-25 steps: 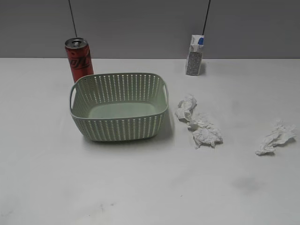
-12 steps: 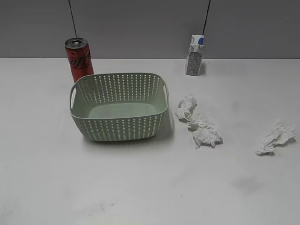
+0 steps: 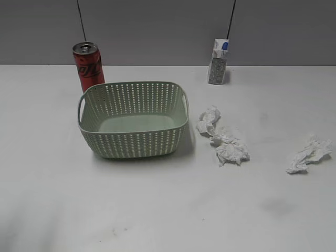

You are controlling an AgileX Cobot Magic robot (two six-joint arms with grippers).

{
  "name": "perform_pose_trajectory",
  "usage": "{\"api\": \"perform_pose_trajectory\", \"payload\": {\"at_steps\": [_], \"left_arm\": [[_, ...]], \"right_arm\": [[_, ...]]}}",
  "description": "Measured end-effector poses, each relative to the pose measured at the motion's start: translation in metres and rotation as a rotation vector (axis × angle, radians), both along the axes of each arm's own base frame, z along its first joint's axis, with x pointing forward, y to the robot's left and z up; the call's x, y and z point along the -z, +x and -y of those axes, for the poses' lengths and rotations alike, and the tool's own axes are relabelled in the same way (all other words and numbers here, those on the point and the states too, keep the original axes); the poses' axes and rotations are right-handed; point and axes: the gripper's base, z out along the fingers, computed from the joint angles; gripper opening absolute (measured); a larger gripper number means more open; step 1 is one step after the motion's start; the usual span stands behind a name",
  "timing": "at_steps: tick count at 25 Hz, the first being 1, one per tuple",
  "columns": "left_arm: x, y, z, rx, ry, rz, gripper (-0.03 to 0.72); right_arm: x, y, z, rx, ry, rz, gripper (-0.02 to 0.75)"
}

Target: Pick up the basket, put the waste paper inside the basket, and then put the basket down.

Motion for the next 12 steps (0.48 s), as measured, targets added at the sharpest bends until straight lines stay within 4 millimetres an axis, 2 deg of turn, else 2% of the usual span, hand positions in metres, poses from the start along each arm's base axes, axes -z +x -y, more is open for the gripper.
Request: {"api": "perform_pose_trajectory", "payload": {"at_steps": [6,12], "left_arm": [[-0.010,0.062,0.030,0.094,0.043,-0.114,0.459],[0.012,0.119,0.056,0.117,0.004,-0.354,0.456]], "right_arm": [[0.000,0.000,0.000,0.000,0.000,0.000,0.592],[0.000,0.000,0.000,0.000,0.000,0.000,0.592]]}}
